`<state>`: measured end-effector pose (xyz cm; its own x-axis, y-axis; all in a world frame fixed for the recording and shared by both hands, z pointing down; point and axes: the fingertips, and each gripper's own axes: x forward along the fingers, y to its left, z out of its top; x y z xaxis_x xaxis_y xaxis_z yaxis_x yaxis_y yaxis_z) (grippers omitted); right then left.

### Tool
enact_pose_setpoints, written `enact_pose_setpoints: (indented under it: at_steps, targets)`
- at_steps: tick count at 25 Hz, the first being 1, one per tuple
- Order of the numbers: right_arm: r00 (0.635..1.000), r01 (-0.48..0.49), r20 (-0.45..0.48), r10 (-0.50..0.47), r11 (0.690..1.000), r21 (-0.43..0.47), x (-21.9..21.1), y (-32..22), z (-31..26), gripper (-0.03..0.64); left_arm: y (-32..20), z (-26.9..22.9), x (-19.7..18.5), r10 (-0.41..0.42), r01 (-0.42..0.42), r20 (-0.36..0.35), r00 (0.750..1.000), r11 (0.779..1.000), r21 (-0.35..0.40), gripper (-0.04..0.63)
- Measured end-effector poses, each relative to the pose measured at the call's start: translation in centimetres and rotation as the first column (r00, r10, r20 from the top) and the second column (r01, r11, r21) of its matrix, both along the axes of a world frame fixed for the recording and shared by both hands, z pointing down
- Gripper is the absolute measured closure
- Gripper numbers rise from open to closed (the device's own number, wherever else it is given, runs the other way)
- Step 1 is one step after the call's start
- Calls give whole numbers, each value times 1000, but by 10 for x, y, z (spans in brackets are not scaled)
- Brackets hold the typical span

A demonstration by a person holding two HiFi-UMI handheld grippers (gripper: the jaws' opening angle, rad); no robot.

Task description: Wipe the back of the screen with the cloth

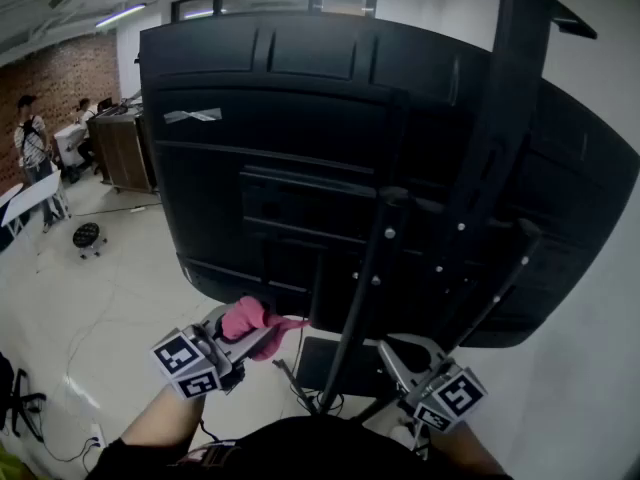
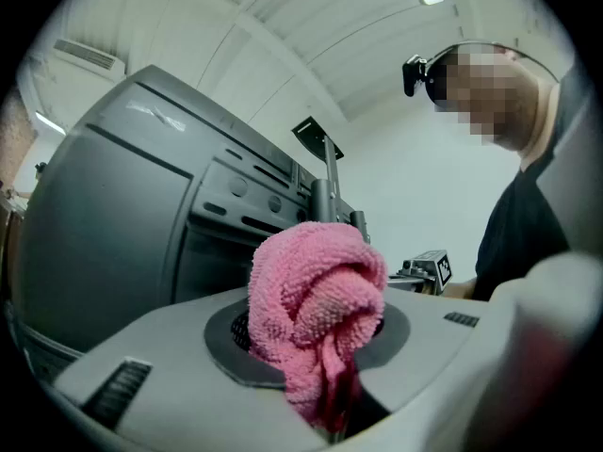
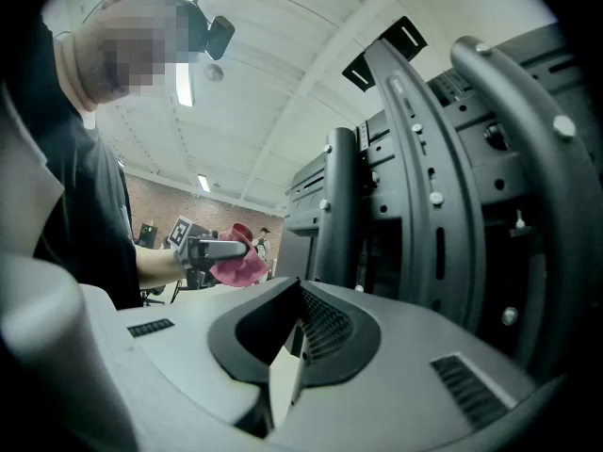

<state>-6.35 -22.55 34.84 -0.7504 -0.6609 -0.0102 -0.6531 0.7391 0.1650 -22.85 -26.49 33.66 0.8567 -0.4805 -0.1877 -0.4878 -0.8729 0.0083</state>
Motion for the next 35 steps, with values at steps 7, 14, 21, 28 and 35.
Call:
enact_pose_setpoints:
  at_steps: [7, 14, 21, 28, 35]
  targets:
    - [997, 56, -59, -51, 995, 79, -63, 11, -52, 615, -30, -44, -99, -91, 91, -1, 996, 994, 62, 468]
    - [995, 36, -95, 0, 927, 374, -92, -11, -215, 615, -84, -209, -148, -275, 248, 53, 960, 923, 295, 467]
    - [986, -89, -83, 148, 869, 488, -82, -52, -314, 615, -172, -332, -188, -467, 425, 51, 883, 840, 336, 466]
    - [982, -97, -92, 167, 851, 516, -69, -32, -319, 615, -243, -379, -286, -795, 717, 107, 597, 589, 372, 468]
    - [971, -142, -86, 221, 833, 535, -29, -15, -317, 615, -242, -388, -167, -720, 606, 192, 667, 674, 423, 468]
